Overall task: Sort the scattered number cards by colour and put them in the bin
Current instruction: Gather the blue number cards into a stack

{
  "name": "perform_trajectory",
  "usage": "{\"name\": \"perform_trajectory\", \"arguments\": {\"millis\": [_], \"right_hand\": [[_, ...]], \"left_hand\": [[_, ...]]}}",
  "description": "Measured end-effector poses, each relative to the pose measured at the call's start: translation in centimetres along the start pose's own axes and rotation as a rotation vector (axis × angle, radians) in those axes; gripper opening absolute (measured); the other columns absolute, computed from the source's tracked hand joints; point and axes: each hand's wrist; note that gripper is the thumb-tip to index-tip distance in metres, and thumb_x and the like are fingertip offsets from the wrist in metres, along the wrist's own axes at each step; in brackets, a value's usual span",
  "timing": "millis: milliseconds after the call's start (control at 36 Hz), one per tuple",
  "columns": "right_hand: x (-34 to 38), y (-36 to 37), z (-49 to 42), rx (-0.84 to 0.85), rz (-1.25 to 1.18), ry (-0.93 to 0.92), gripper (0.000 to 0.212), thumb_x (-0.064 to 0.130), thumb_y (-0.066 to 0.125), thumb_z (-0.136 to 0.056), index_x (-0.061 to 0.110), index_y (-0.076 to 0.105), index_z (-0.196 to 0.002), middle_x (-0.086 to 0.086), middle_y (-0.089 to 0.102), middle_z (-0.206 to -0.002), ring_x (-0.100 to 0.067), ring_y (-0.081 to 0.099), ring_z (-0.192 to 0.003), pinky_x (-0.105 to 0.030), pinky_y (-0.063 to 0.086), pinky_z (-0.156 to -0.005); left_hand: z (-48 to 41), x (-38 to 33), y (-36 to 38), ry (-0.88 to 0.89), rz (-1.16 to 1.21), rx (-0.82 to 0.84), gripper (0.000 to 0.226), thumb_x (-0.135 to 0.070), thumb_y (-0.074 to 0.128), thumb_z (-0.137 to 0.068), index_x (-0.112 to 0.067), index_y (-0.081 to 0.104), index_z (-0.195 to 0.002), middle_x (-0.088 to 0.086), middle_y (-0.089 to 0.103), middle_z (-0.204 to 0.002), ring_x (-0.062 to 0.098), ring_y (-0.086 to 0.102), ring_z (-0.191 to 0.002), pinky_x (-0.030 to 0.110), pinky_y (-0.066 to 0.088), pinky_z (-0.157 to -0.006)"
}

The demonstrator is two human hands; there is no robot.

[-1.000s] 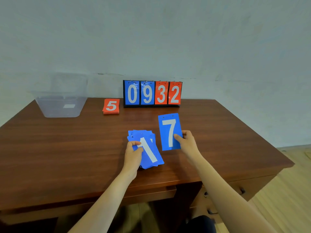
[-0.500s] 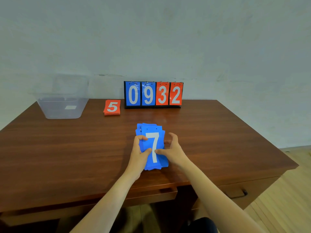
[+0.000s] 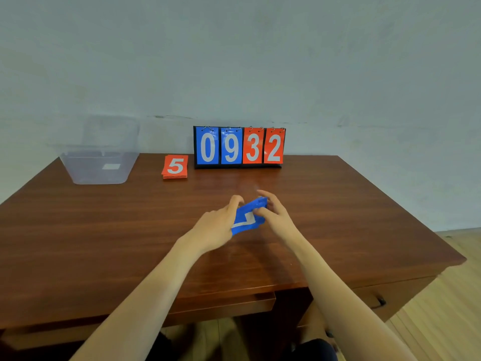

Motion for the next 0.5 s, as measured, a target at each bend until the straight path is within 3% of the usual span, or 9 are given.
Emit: {"name": "perform_trajectory", "arguments": {"millis": [111, 167, 250, 306, 389, 500], "right_hand": [[-0.6, 0.6, 0.4, 0.020, -0.063, 0.031, 0.032, 0.028, 0.058, -0.092, 0.023, 0.049, -0.122, 0.000, 0.059, -0.117, -0.010, 0.060, -0.103, -0.021, 0.051, -0.081], [-0.8, 0.9, 0.6, -0.039, -0.076, 0.046, 0.035, 0.039, 0.058, -0.090, 0.020, 0.051, -0.119, 0.002, 0.060, -0.112, -0.008, 0.060, -0.099, -0.019, 0.049, -0.078], [-1.1, 1.5, 0.5, -0.129, -0.093, 0.107, 0.038, 0.048, 0.057, -0.088, 0.017, 0.053, -0.108, 0.004, 0.061, -0.100, -0.008, 0.060, -0.090, -0.019, 0.046, -0.072], [-1.5, 1.8, 0.3, -0.184, -0.075, 0.149, 0.037, 0.050, 0.057, -0.088, 0.017, 0.053, -0.103, 0.003, 0.061, -0.097, -0.010, 0.059, -0.087, -0.021, 0.045, -0.070], [-2.0, 2.0, 0.2, -0.230, -0.063, 0.145, 0.026, 0.041, 0.056, -0.092, 0.017, 0.053, -0.101, 0.002, 0.060, -0.095, -0.008, 0.058, -0.081, -0.020, 0.043, -0.066], [-2.4, 2.5, 0.5, -0.255, -0.027, 0.116, 0.021, 0.038, 0.051, -0.095, 0.019, 0.054, -0.101, 0.007, 0.060, -0.091, -0.006, 0.057, -0.079, -0.018, 0.042, -0.064]], "left_hand": [[-0.7, 0.2, -0.1, 0.029, -0.078, 0.056, 0.047, -0.003, 0.045, -0.091, -0.022, 0.027, -0.129, -0.003, 0.047, -0.079, 0.013, 0.045, -0.056, 0.025, 0.031, -0.047], [-1.2, 0.5, 0.0, 0.035, -0.053, 0.095, 0.048, -0.002, 0.044, -0.092, -0.025, 0.028, -0.131, 0.001, 0.056, -0.095, 0.017, 0.051, -0.062, 0.026, 0.036, -0.050], [-1.8, 0.9, 0.2, 0.043, 0.087, 0.125, 0.049, -0.002, 0.048, -0.091, -0.032, 0.037, -0.129, -0.003, 0.053, -0.124, 0.017, 0.060, -0.096, 0.031, 0.051, -0.074], [-2.0, 1.4, 0.4, 0.045, 0.175, 0.108, 0.047, -0.004, 0.056, -0.089, -0.033, 0.046, -0.124, -0.009, 0.047, -0.127, 0.010, 0.051, -0.112, 0.029, 0.047, -0.090], [-1.7, 2.0, 0.8, -0.005, 0.229, -0.012, 0.039, -0.013, 0.066, -0.084, -0.032, 0.053, -0.115, -0.012, 0.048, -0.117, 0.007, 0.050, -0.107, 0.029, 0.047, -0.091], [-0.5, 2.1, 2.5, -0.228, 0.336, -0.362, 0.036, -0.027, 0.077, -0.075, -0.028, 0.056, -0.105, -0.013, 0.056, -0.096, 0.006, 0.056, -0.090, 0.025, 0.046, -0.077]]}}
Point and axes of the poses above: each hand's wrist, its own z-axis away from the middle knuckle, its own y-axis out of the palm, x = y × z
